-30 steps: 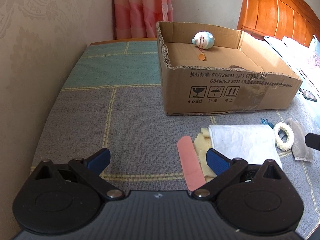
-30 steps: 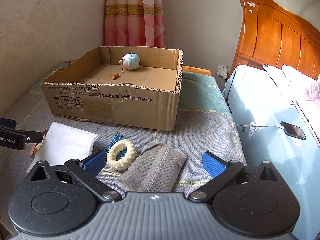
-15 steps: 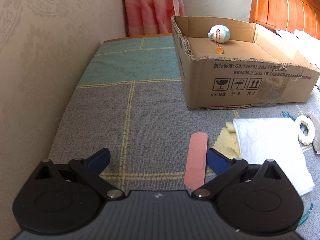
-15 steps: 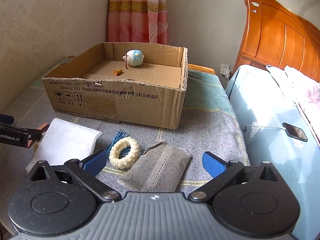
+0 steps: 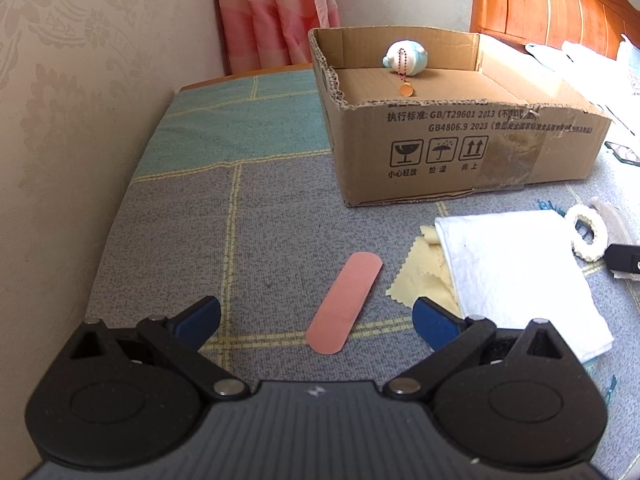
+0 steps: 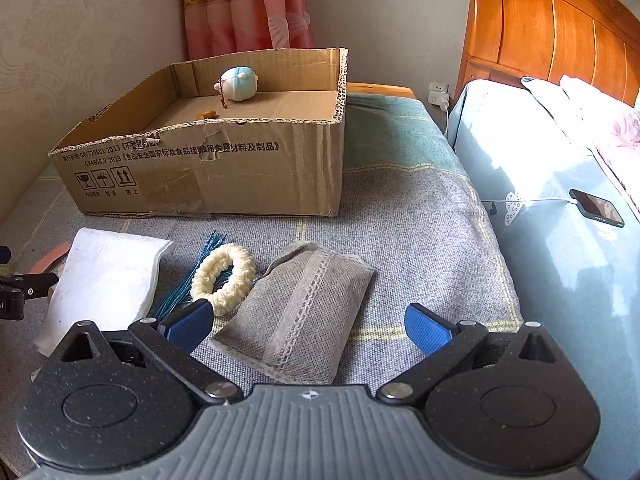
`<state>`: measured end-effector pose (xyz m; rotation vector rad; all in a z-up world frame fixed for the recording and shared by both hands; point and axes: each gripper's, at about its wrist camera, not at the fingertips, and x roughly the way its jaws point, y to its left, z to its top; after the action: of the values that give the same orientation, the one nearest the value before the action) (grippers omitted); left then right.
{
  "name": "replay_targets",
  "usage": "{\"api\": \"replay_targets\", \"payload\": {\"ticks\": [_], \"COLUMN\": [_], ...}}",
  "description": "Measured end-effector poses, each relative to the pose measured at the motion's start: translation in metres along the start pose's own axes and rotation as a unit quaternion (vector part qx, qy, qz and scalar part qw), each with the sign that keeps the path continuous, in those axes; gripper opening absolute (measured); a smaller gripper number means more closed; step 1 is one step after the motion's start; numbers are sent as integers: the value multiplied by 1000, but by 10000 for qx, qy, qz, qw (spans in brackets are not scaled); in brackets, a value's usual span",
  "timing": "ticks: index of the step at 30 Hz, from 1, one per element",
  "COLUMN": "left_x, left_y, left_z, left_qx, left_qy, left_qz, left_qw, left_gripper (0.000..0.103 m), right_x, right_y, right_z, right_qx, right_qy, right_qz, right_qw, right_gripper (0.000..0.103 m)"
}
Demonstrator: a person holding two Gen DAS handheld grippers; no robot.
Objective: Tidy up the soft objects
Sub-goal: 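Move left gripper to pink bandage strip while right gripper approaches grey sachet, then close left gripper on pink strip while right gripper closes on grey sachet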
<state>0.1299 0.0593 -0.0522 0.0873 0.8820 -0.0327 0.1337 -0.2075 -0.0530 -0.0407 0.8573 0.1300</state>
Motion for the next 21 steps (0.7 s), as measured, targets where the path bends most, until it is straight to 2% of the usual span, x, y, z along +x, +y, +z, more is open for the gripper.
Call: {"api": "replay_targets", "payload": {"ticks": [3,7,11,13,17,20,21], "left_x": [1,2,3,2,2,0,-1], "left_y": [2,7,11,11,8,6,5], "left_z": [1,3,5,4,1,1,1], "left_qx": [7,68,150,181,130,166,203], "left_qy": [-13,-49,-76,-32,129,111,100], "left_qz": [5,211,257,64,-649,-807,-813], "left_qw": [10000,9997,9995,9998,9977,9965,9964], "left_gripper": [102,102,102,101,98,87,79], "right_x": [7,8,6,6,7,6,6], "right_y": [3,5,1,1,2,2,2], "right_z": [-2,-7,-9,-9,-9,-10,-10], "right_qx": [-51,-297,-270,-265,-250,-255,-255], "right_qy": [71,78,61,53,23,3,-1], "right_qz": [-102,-281,-278,-278,-288,-279,-277], "right_qw": [9999,9991,9992,9992,9993,9993,9993], "right_gripper": [103,103,103,103,103,103,103]}}
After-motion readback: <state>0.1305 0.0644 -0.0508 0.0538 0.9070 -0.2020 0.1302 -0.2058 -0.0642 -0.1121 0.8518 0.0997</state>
